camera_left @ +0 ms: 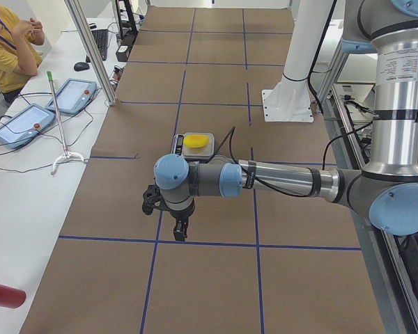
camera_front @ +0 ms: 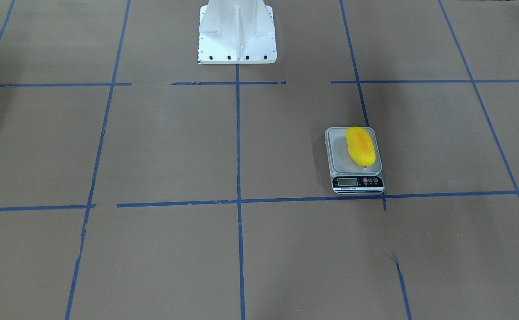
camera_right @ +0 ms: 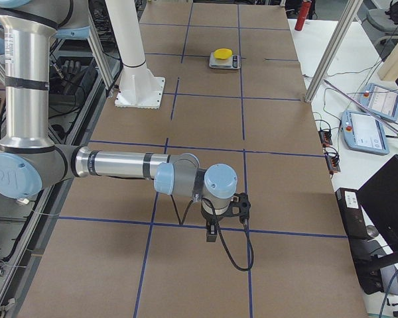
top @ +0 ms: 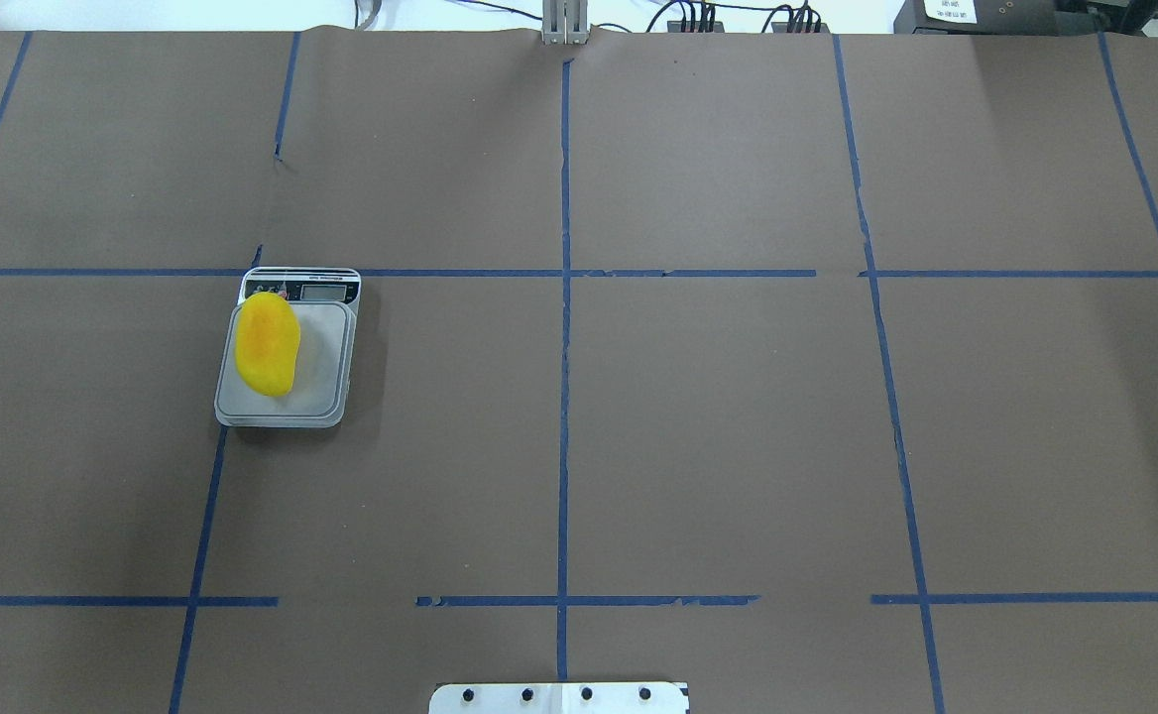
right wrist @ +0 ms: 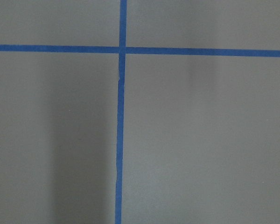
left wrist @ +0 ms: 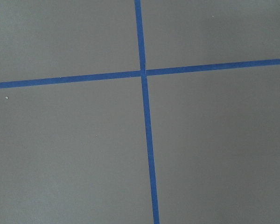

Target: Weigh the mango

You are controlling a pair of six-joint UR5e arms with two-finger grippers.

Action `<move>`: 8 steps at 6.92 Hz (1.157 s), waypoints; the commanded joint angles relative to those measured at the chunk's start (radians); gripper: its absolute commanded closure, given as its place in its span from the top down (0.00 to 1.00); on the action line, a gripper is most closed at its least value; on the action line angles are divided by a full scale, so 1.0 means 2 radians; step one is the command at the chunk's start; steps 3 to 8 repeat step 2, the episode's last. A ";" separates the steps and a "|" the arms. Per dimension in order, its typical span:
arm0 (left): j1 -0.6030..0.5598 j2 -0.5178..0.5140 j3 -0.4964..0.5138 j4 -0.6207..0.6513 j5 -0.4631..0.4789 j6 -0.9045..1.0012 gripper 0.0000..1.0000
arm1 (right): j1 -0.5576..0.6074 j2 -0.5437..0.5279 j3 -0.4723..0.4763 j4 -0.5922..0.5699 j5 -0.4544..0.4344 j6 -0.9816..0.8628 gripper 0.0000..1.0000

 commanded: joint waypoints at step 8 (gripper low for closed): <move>0.000 -0.005 0.009 0.000 0.002 0.000 1.00 | 0.000 0.000 0.000 0.000 0.000 0.000 1.00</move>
